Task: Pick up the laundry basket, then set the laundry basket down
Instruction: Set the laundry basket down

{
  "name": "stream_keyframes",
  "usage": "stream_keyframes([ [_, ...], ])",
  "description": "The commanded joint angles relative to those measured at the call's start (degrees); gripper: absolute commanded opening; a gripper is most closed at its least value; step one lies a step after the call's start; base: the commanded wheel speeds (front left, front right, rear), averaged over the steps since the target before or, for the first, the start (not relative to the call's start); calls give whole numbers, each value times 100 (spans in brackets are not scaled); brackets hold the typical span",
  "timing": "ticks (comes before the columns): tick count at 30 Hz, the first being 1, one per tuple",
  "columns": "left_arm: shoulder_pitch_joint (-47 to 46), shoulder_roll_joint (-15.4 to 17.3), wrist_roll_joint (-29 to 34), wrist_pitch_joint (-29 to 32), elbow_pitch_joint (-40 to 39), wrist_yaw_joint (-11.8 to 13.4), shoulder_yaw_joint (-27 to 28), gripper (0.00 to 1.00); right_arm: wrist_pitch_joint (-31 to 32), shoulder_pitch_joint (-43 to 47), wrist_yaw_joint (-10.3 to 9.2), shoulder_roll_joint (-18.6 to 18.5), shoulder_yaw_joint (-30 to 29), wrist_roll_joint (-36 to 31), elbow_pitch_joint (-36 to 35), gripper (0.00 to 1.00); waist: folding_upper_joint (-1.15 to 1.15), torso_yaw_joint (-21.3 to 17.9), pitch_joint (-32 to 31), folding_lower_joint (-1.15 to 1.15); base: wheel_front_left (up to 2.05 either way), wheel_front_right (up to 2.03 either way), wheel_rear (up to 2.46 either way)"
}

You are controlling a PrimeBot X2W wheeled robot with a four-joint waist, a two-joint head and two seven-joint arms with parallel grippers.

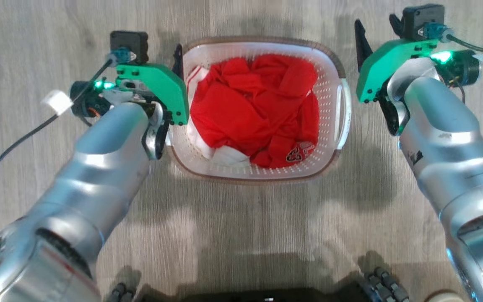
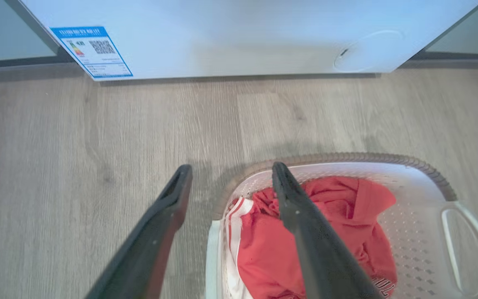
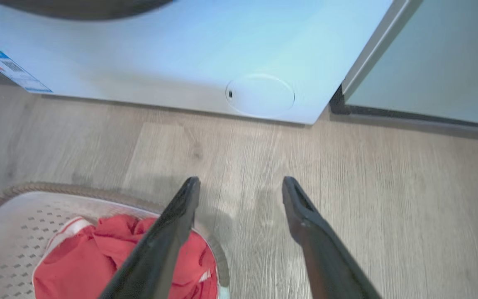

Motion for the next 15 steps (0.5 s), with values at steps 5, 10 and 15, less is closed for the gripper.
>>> stream_keyframes([
  [5, 724, 453, 970, -68, -1050, 228, 1108, 100, -76, 869, 13, 99, -631, -653, -1044, 100, 0, -16, -599, 0, 0, 0, 0],
  [10, 1612, 541, 1961, -68, -2057, 293, 2145, 100, -77, 1571, 13, 99, -1036, -966, -1972, 100, 0, -14, -1075, 0, 0, 0, 0],
  [15, 2514, 450, 2893, -68, -3060, 247, 3103, 100, -77, 2242, 13, 99, -1288, -1034, -2819, 100, 0, 13, -1525, 0, 0, 0, 0],
])
